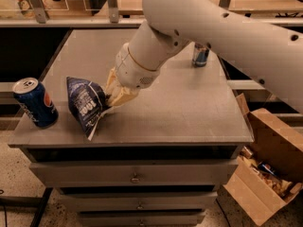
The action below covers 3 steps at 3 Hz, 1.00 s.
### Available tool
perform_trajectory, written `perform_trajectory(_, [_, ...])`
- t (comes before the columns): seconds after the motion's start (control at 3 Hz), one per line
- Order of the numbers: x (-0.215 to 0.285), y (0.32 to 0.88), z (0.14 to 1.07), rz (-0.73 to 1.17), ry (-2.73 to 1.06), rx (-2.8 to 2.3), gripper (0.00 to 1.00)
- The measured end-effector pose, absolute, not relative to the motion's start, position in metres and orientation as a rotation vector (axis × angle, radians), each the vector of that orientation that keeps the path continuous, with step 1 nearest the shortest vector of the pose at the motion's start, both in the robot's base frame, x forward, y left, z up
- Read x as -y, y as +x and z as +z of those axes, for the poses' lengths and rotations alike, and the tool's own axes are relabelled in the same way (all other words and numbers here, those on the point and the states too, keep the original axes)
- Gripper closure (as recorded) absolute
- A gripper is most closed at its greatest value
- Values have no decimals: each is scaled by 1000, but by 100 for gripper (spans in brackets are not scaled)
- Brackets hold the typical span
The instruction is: Move blue chip bag near pepsi can
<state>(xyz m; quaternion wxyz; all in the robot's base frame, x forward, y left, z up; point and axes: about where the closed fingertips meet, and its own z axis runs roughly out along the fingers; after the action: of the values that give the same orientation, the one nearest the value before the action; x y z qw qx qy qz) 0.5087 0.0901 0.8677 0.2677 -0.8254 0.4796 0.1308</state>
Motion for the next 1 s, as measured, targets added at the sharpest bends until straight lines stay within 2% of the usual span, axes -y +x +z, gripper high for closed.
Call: perform_trajectory(1.0, [-107,512,865,315,-2224,-1268,13])
